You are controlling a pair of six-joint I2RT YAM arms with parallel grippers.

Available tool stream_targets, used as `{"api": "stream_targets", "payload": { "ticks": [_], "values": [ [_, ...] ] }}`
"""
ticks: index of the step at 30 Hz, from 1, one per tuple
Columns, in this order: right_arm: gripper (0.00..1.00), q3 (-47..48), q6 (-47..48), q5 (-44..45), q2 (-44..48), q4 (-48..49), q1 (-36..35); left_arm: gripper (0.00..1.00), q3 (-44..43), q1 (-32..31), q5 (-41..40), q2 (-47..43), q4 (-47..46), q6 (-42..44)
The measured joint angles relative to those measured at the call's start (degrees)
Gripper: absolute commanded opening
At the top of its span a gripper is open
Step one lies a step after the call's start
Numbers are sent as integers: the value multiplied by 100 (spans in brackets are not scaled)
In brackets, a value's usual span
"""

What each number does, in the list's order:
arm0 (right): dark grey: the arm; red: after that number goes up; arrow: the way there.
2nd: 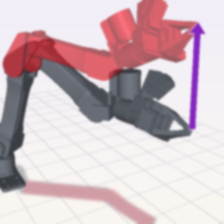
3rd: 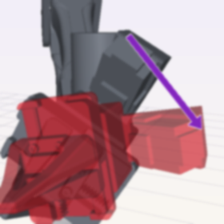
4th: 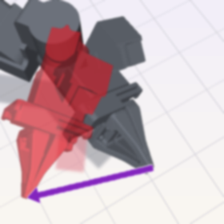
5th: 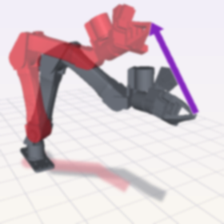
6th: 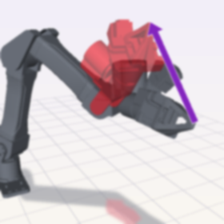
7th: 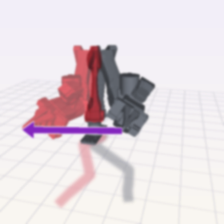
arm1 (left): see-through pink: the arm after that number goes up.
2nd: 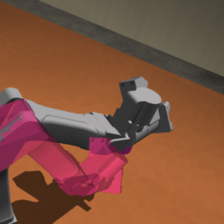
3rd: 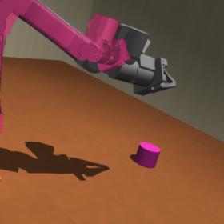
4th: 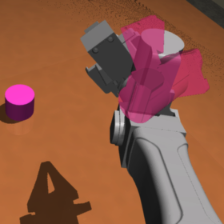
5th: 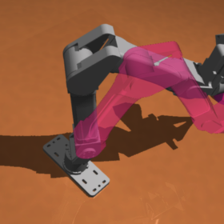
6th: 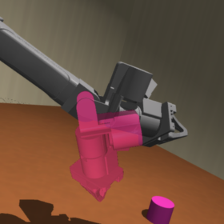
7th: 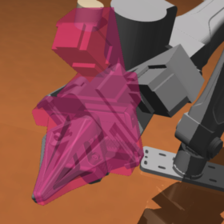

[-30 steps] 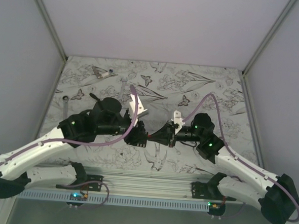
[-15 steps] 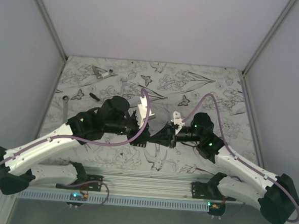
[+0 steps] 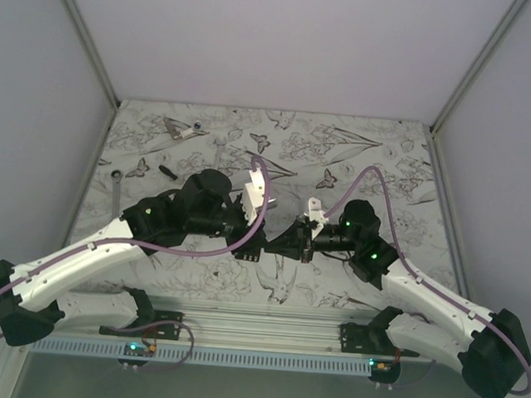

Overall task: Snap on the fuse box
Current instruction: Pick up the fuse from the center of the board, then install the fuse at the fuse box base.

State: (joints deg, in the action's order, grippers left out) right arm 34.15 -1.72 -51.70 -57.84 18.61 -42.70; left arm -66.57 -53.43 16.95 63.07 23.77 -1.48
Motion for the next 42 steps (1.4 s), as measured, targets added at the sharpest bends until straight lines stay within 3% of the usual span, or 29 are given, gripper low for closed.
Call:
{"api": "stream_targets", "payload": {
  "ticks": [10,17,20,28,35,38,42],
  "values": [
    [0,-35,-7,-4,11,-7,26,25,68,70,271,125,-17,2],
    [0,-50,-31,-9,13,-4,52,2,85,94,415,138,-22,31],
    [1,-50,-46,-11,13,-7,52,0,85,94,455,138,-17,103],
    [51,-107,-76,337,28,2,101,0,243,96,79,138,-42,-48],
    [73,-570,-450,1893,505,-136,212,0,387,181,-929,243,188,-756],
    [86,-664,-651,2730,741,-284,214,0,385,205,-1397,511,339,-1217],
    [95,-811,-940,3932,1093,-516,214,0,376,212,-1943,1005,621,-1878]
  ]
}}
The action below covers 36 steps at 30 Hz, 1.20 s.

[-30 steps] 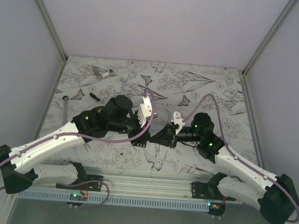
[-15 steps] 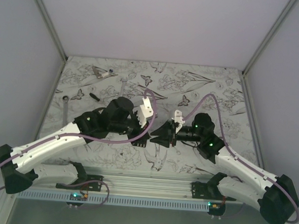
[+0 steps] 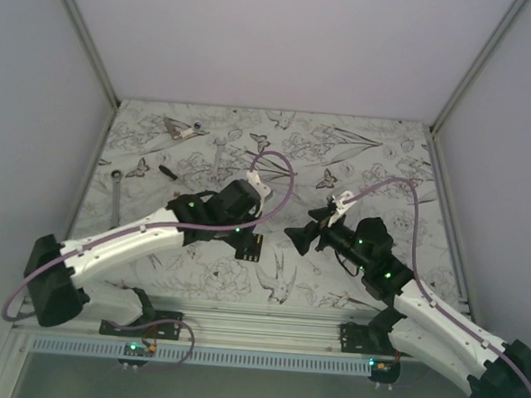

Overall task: Snap on the fuse box
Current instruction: Install the fuse at the fuse box base.

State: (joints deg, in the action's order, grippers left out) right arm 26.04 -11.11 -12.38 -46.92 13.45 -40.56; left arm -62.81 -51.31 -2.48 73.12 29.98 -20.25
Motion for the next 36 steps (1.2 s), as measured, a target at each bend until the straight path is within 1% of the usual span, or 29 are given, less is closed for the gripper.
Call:
{"api": "stream_targets", "payload": {
  "ticks": [2,7,15,19,23,36],
  "values": [
    [100,-83,-131,546,109,-116,0,0,-2,2,-195,269,70,-284],
    [100,-282,-428,1757,361,-481,4,0,-153,11,-579,876,264,-813],
    [100,-527,-772,3073,1029,-804,20,0,-621,247,-907,1641,278,-1309],
    [100,-636,-861,3460,1294,-820,22,0,-879,334,-933,2131,269,-1366],
    [100,-645,-909,3644,1266,-837,22,0,-1045,343,-918,2496,243,-1366],
    [100,-645,-911,3759,1172,-901,22,0,-1054,470,-874,2767,105,-1460]
  ]
}}
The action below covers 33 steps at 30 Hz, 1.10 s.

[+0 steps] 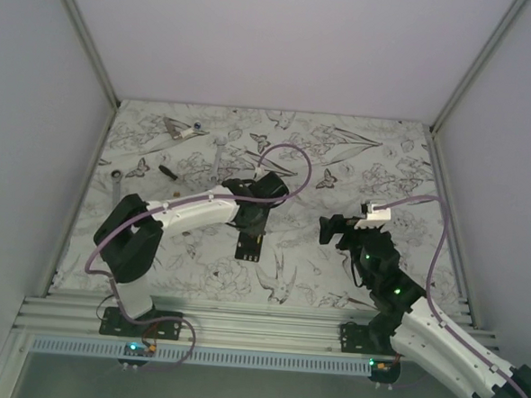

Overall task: Snap on the fuse box
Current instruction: Install the fuse at the fuse box base.

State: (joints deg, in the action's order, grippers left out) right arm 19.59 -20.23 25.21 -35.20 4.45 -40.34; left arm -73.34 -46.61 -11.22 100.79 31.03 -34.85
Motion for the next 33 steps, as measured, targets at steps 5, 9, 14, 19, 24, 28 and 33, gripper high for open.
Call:
{"api": "stream_targets", "payload": {
  "ticks": [5,9,14,19,24,28,33],
  "values": [
    [100,0,0,2,0,0,0,0,0,11,20,199,-48,-76],
    [100,0,0,2,0,0,0,0,0,13,20,234,-76,-188],
    [100,0,0,2,0,0,0,0,0,13,26,260,-107,-310],
    [100,0,-2,2,0,0,0,0,0,13,81,297,-107,-385],
    [100,0,-4,2,0,0,0,0,2,13,81,299,-103,-472],
    [100,0,-15,2,0,0,0,0,2,13,72,299,-98,-546],
    [100,0,-15,2,0,0,0,0,2,13,33,299,-76,-612]
  ]
}}
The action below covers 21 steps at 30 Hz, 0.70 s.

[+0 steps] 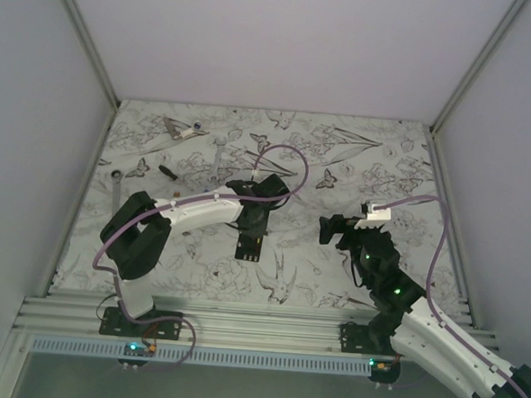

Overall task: Snap on the fuse box
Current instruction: Install the fuse at the fuse box base.

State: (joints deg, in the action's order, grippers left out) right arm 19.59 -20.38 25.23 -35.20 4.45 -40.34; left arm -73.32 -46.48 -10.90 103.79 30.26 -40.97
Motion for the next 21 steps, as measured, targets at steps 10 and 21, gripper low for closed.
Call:
{"api": "stream_targets", "payload": {
  "ticks": [10,21],
  "values": [
    [100,0,0,-2,0,0,0,0,-2,0,-66,122,120,-42],
    [100,0,0,-2,0,0,0,0,-111,0,-92,208,227,-136]
  ]
}}
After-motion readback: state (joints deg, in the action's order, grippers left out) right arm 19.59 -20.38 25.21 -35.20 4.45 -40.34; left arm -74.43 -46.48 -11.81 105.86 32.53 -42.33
